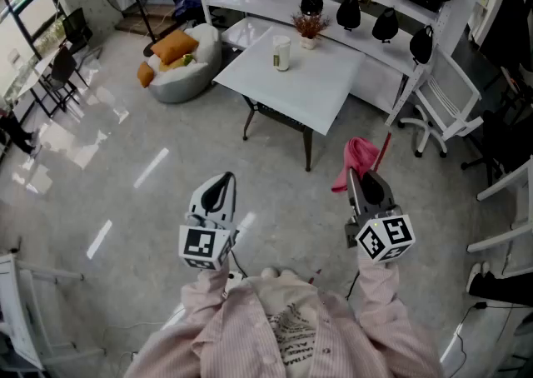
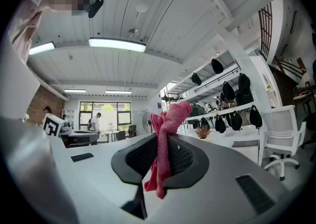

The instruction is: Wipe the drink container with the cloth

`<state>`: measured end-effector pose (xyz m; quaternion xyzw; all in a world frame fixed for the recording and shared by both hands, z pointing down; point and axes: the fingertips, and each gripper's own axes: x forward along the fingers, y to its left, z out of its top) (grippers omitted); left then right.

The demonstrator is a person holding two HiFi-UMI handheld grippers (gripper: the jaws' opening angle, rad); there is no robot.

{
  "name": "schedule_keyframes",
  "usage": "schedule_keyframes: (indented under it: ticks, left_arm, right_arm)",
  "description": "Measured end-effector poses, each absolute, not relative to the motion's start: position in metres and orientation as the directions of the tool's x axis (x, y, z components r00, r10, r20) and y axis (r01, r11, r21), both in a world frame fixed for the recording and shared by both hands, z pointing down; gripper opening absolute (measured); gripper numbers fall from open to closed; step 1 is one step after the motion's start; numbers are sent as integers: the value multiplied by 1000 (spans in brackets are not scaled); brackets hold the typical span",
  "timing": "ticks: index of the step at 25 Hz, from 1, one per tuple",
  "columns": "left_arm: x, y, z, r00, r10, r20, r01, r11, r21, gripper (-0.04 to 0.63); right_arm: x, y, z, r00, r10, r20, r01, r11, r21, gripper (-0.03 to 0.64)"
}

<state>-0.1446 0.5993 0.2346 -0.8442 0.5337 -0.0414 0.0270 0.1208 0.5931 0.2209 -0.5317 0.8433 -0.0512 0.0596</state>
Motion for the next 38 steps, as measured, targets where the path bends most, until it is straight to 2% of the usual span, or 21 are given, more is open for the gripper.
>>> schedule_keyframes:
  ticks: [27,28,31,38]
  left_arm:
    - [-102,589,244,432,-899,72,-897,-437,-72,6]
    - [-100,586,245,438,-896,71,-894,-442,-70,16]
    - [-97,576,245,457,-887,61,-886,-461,-57,190]
    - [-100,539,265,479,-874,81,-877,-481,-11,293]
  right_arm:
    - [149,582,231,-469,-881,-61,-865,473,-171,38]
    - [150,579,232,-468,-882,-62,-865,471,-173,38]
    - [153,571,235,-460,-886,-60,-867,463,-183,38]
    - [150,535,247,-454,-889,-52,-868,455,-197,38]
